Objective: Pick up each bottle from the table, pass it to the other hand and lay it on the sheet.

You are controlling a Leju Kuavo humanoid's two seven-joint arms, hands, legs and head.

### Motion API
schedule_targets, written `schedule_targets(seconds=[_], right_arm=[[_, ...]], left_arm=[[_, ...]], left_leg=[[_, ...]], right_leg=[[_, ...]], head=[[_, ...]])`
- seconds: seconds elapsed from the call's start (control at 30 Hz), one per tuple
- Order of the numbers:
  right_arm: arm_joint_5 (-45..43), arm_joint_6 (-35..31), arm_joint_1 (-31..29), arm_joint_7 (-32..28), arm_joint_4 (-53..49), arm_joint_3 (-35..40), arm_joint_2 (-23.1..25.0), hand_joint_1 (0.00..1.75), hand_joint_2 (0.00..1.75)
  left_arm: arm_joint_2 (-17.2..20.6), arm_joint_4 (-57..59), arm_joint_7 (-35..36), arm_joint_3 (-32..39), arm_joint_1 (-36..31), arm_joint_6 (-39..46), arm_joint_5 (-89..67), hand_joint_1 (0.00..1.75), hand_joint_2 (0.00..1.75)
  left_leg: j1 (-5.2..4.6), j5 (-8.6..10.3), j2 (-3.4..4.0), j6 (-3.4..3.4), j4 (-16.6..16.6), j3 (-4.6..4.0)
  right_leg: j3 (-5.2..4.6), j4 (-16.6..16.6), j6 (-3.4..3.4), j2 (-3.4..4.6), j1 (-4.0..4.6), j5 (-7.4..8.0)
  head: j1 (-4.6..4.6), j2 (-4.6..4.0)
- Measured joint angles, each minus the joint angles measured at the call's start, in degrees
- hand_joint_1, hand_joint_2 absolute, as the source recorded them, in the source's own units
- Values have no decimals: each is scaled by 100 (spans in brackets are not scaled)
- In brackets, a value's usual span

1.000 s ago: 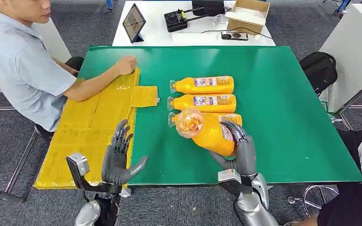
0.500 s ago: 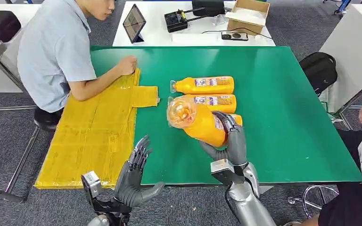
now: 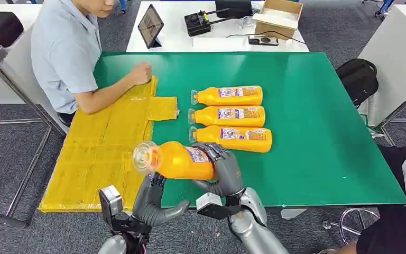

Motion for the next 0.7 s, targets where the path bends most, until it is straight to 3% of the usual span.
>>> schedule_targets(seconds=[0.7], right_arm=[[-214,-113,-462,-59,1097,566,496,0,175]], left_arm=[[-127,157,354,-39,-484,76,538,0,175]], left_leg=[[1,1,2,0,0,0]], right_leg=[[-2,1,0,1,1,0]], head=[[2,0]])
